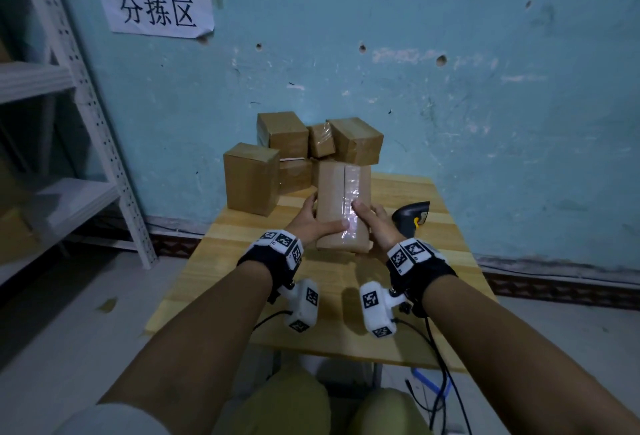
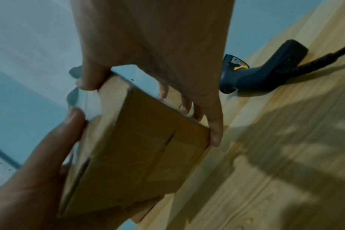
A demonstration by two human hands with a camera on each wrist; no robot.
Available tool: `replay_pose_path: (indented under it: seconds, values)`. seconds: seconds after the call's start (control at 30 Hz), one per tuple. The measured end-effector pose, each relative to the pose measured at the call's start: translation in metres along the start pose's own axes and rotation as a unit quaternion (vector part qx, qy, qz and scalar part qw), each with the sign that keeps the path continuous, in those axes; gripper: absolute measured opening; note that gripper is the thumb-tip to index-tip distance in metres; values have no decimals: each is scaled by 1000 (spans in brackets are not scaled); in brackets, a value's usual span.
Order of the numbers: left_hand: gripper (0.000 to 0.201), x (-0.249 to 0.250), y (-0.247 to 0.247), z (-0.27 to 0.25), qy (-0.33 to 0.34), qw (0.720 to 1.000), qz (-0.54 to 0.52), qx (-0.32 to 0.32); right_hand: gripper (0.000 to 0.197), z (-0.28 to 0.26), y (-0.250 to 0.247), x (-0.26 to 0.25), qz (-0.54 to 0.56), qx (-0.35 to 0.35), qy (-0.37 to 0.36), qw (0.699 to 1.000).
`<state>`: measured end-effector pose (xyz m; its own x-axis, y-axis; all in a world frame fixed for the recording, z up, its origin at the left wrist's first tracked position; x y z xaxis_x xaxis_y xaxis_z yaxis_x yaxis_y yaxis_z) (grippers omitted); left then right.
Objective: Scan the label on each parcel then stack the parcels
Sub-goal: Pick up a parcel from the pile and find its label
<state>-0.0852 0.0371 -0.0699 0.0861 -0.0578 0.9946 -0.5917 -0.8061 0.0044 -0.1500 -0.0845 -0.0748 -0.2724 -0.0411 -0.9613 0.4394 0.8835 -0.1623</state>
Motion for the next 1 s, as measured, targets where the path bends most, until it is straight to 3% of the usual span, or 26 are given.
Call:
replay_pose_path:
  seconds: [0.07,0.17,0.4,0.63,0.77,0.9,1.0]
  values:
    - [107,2,-1,2,25,999,20,37,71,1,1,-1,-17,17,3,1000]
    - [129,6,0,3,43,996,38,72,87,7,-2,-3,-67,69,-6,995]
    - [140,6,12,5,59,990,121,30,104,6,-5,-4,-124,124,-23,984]
    - [116,-3,-3,11,31,996,54,71,98,11,-7,0,-56,106,-22,993]
    - [93,-9,-16,13,3,994,-23,107,77,13,-5,3,35,58,26,997]
    - [86,-11,-17,14,1,994,-71,83,59,8,2,4,11,-35,46,998]
    - [69,-8,-11,13,26,992,-112,52,58,10,3,11,39,-69,55,995]
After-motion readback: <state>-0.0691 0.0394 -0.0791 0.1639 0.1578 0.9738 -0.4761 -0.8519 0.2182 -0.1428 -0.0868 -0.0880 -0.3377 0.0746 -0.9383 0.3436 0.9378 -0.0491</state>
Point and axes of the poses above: each hand's wrist, its own z-axis towards the middle knuckle, its own y-axis out of the palm, x = y × z, the point moved 6 cm from there along z, towards the middle knuckle, and after that the axes turned 6 degrees about -z, right-handed, at the moved point
